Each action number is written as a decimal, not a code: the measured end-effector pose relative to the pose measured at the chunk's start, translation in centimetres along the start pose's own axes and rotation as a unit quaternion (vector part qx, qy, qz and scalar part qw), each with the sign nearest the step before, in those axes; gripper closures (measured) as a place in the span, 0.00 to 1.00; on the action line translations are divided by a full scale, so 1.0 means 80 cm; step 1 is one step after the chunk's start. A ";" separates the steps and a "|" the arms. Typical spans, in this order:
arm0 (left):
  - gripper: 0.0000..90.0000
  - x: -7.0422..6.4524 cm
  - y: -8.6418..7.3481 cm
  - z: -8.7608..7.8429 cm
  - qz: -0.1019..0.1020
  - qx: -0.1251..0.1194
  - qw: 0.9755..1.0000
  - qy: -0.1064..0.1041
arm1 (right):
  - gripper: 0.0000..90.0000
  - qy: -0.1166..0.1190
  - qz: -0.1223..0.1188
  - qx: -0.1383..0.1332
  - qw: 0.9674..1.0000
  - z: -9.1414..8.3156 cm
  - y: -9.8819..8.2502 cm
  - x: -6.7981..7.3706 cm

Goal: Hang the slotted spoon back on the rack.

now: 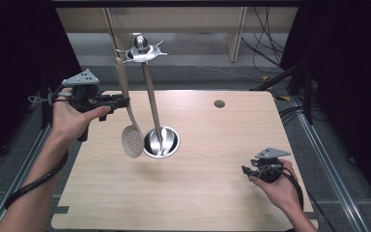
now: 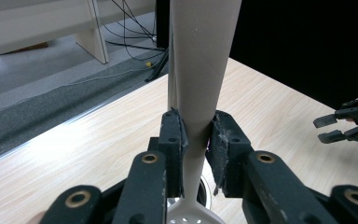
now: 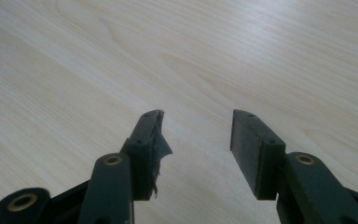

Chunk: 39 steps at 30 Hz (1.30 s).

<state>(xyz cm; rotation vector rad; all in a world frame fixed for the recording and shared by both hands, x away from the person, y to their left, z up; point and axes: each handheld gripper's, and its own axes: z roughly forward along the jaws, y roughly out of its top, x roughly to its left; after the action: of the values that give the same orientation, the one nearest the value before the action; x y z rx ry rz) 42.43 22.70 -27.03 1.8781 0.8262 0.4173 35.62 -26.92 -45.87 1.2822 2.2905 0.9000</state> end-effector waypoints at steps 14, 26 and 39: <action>0.83 0.000 0.005 0.011 0.000 0.005 1.000 -0.002 | 0.60 -0.002 -0.007 -0.001 1.000 0.001 -0.001 -0.001; 0.83 -0.001 0.006 0.017 -0.003 0.003 1.000 -0.001 | 0.60 -0.003 -0.011 0.002 1.000 0.000 -0.001 -0.002; 0.83 -0.003 -0.002 0.025 -0.005 -0.008 1.000 0.009 | 0.60 -0.003 -0.008 0.000 1.000 -0.001 -0.001 -0.002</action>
<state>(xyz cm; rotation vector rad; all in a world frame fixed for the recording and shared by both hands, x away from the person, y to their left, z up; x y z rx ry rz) 43.41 21.25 -28.01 1.8568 0.8406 0.4340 35.63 -27.13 -45.88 1.2627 2.2930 0.8900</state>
